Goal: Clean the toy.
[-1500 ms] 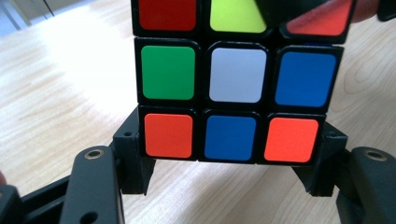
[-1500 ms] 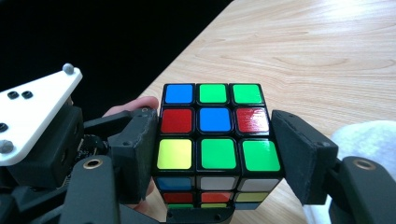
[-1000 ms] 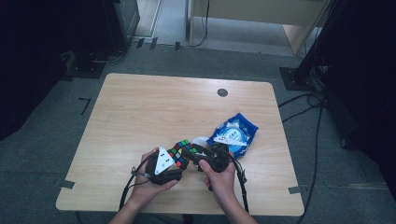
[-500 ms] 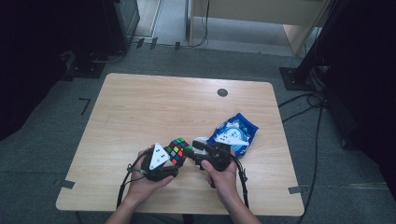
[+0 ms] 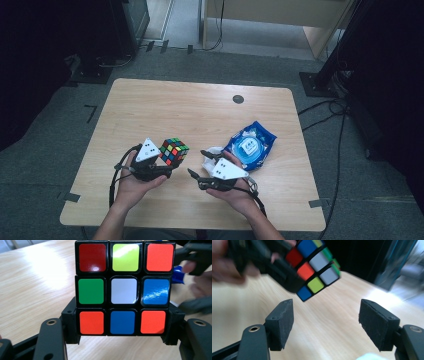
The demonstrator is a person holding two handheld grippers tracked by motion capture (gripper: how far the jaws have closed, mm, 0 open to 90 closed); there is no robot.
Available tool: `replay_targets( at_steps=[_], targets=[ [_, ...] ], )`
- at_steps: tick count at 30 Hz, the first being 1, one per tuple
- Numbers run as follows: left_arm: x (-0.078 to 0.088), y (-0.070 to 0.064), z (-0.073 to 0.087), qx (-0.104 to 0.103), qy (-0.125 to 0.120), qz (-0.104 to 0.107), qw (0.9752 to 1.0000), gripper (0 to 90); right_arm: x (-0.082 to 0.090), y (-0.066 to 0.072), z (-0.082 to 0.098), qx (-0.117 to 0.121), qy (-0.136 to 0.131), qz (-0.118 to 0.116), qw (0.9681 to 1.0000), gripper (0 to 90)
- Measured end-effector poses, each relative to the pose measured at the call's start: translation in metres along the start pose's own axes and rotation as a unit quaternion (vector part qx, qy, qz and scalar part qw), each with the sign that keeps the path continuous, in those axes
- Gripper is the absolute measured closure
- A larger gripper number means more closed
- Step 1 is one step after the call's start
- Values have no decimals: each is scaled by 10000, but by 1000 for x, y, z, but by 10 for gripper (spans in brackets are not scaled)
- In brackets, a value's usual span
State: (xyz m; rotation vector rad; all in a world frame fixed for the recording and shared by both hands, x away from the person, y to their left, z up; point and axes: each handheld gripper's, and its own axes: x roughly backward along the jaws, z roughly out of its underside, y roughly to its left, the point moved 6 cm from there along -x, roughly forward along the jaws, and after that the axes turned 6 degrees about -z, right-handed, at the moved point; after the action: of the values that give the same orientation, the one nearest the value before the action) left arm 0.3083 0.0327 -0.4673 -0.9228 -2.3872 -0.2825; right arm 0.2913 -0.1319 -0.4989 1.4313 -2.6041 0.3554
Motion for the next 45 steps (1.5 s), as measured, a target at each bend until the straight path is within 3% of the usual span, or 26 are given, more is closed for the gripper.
replay_targets(
  at_steps=[4,8,14,17,20,24,26,29,31,33,34,37,40,45],
  targets=[
    [-1,-6,-3,0,170,193,9997,344,-9,9,5,726,94,167,9972,255],
    [-3,-11,-2,-17,340,361,9988,343,-9,11,3,1190,18,375,9922,245],
    [-6,-18,-3,-42,465,575,9973,343,-13,15,3,1791,69,565,9822,239],
    [-7,-25,-4,-57,565,753,9955,343,-14,17,3,2113,112,768,9743,296],
    [-7,-26,-4,28,560,805,9952,343,-13,18,2,2295,80,887,9692,331],
    [-7,-26,-6,161,364,881,9953,340,-11,17,0,2180,47,876,9720,344],
    [-6,-26,-9,192,221,844,9960,337,-10,16,-1,1936,-19,865,9773,345],
    [-5,-26,-11,255,51,699,9972,312,-8,10,0,1270,-123,892,9878,346],
    [-6,-26,-11,432,6,721,9965,301,-7,6,3,803,-210,965,9919,346],
    [-12,-29,-8,540,81,741,9958,287,-6,4,5,386,-297,1047,9933,346],
    [-14,-31,-8,570,97,715,9958,277,-6,4,6,293,-324,1087,9931,346],
    [-18,-33,-9,694,37,590,9958,256,-9,10,7,322,-329,1023,9937,346],
    [-16,-31,-10,902,-74,608,9940,266,-10,16,4,323,-374,1038,9934,346],
    [-14,-27,-12,1052,-226,581,9925,294,-15,22,4,279,-354,968,9943,346]
  ],
)
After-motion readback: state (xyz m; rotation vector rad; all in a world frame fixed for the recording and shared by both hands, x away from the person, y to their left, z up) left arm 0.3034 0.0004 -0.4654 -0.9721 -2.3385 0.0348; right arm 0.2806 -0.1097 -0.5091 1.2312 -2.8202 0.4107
